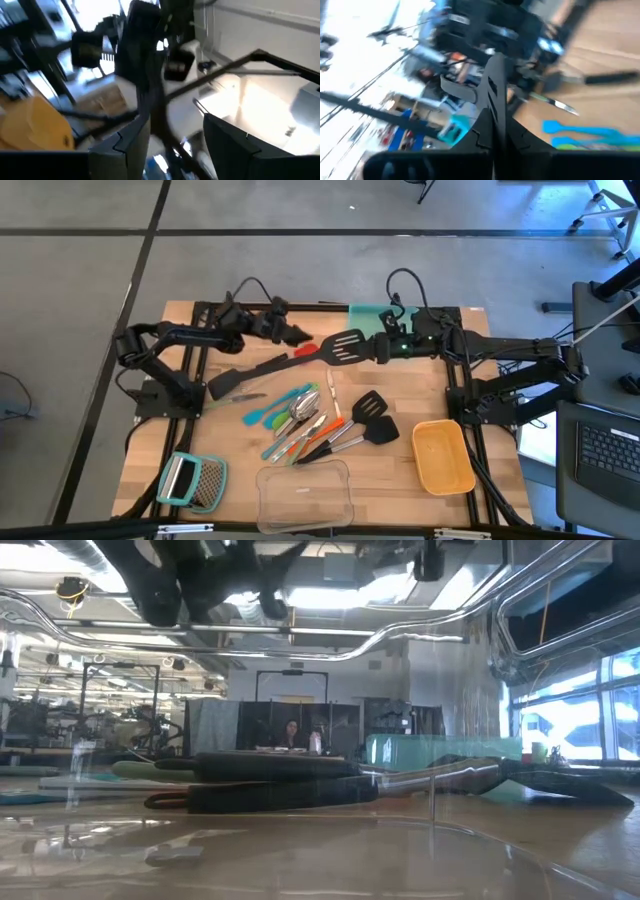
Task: Pick & Place Kitchen Items
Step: Put the black spatula into the green bin
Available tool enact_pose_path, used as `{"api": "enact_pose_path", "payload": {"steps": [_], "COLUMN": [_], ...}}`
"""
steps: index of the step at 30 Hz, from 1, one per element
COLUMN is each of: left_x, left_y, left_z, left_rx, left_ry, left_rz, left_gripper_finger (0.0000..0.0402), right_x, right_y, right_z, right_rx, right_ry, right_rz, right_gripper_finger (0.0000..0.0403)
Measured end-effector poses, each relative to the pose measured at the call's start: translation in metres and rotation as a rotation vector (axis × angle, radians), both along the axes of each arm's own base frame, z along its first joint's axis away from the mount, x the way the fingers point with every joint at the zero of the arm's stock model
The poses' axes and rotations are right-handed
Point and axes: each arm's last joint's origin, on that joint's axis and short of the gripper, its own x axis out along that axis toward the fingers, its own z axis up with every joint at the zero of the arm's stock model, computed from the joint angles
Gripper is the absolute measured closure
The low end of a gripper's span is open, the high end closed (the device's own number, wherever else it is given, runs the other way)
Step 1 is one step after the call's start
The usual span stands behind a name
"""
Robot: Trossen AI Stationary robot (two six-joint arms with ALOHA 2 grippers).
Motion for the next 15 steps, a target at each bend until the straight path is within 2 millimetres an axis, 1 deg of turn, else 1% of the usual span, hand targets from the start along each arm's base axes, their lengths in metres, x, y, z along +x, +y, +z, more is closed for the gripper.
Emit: {"api": "enact_pose_path", "payload": {"steps": [4, 7, 9, 12, 15], "left_x": [-0.007, -0.011, -0.013, -0.013, -0.008], "left_y": [0.021, 0.034, 0.041, 0.045, 0.039], "left_z": [-0.006, -0.011, -0.017, -0.025, -0.027], "left_rx": [0.063, 0.114, 0.164, 0.279, 0.408], "left_ry": [0.02, 0.06, 0.103, 0.164, 0.271], "left_rz": [0.161, 0.247, 0.294, 0.308, 0.268], "left_gripper_finger": [0.0228, 0.0232, 0.0236, 0.0241, 0.0248], "right_x": [-0.005, -0.012, -0.017, -0.023, -0.028], "right_y": [-0.003, -0.004, -0.005, -0.006, -0.009], "right_z": [-0.013, -0.024, -0.029, -0.032, -0.035], "right_rx": [0.068, 0.098, 0.115, 0.122, 0.13], "right_ry": [0.143, 0.279, 0.333, 0.395, 0.436], "right_rz": [-0.126, -0.218, -0.258, -0.29, -0.303], "right_gripper_finger": [0.0401, 0.0401, 0.0401, 0.0401, 0.0401]}}
